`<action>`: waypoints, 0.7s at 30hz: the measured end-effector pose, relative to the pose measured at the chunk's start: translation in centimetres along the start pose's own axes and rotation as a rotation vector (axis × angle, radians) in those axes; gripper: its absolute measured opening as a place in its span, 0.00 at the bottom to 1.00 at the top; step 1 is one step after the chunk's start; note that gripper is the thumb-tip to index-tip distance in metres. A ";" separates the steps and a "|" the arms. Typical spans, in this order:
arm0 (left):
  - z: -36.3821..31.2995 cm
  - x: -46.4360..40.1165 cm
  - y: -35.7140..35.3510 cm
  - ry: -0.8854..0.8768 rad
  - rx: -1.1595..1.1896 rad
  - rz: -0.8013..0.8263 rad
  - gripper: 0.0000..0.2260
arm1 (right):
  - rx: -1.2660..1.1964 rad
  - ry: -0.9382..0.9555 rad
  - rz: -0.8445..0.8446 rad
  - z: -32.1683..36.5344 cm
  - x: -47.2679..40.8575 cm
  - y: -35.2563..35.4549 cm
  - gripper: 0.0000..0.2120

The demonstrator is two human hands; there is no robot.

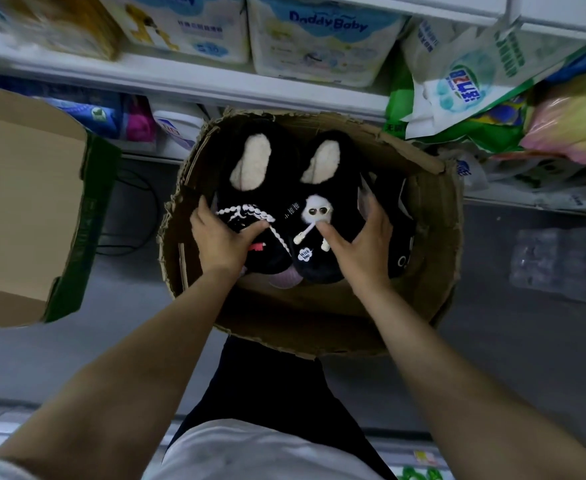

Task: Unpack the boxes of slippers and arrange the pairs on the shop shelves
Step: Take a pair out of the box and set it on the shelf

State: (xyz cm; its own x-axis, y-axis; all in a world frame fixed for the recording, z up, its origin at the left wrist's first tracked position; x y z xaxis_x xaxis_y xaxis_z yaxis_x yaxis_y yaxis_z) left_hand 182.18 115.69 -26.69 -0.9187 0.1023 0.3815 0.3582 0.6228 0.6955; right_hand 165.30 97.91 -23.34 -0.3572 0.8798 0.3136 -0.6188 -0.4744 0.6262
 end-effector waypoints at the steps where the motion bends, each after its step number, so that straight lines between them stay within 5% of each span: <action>1: 0.6 0.4 -0.3 0.111 0.062 0.018 0.54 | -0.021 -0.087 0.010 -0.8 0.7 -0.1 0.49; 4: 2.2 1.5 -1.5 0.396 0.370 0.147 0.42 | -0.084 -0.220 0.039 -2.6 2.3 -0.8 0.50; 10: 3.5 2.9 -2.0 0.410 0.527 0.423 0.27 | -0.164 -0.256 0.081 -3.8 1.5 -0.5 0.55; 21: 0.4 6.5 -0.5 0.446 0.875 0.309 0.27 | -0.445 -0.235 0.170 -2.4 2.1 0.2 0.54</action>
State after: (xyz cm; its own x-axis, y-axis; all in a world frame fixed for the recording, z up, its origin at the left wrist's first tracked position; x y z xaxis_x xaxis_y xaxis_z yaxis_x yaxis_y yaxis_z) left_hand 175.97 116.36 -24.78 -0.5976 0.1680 0.7840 0.1577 0.9833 -0.0905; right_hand 162.77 99.60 -24.25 -0.3434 0.7480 0.5680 -0.8210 -0.5327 0.2053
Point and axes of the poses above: each hand's wrist, its own x-axis away from the middle knuckle, its own y-axis out of the back of the hand, z = x × y, the point moved 4 cm from there along -x, towards the middle knuckle, and after that the axes turned 10 degrees about -z, right-handed, at the moved point
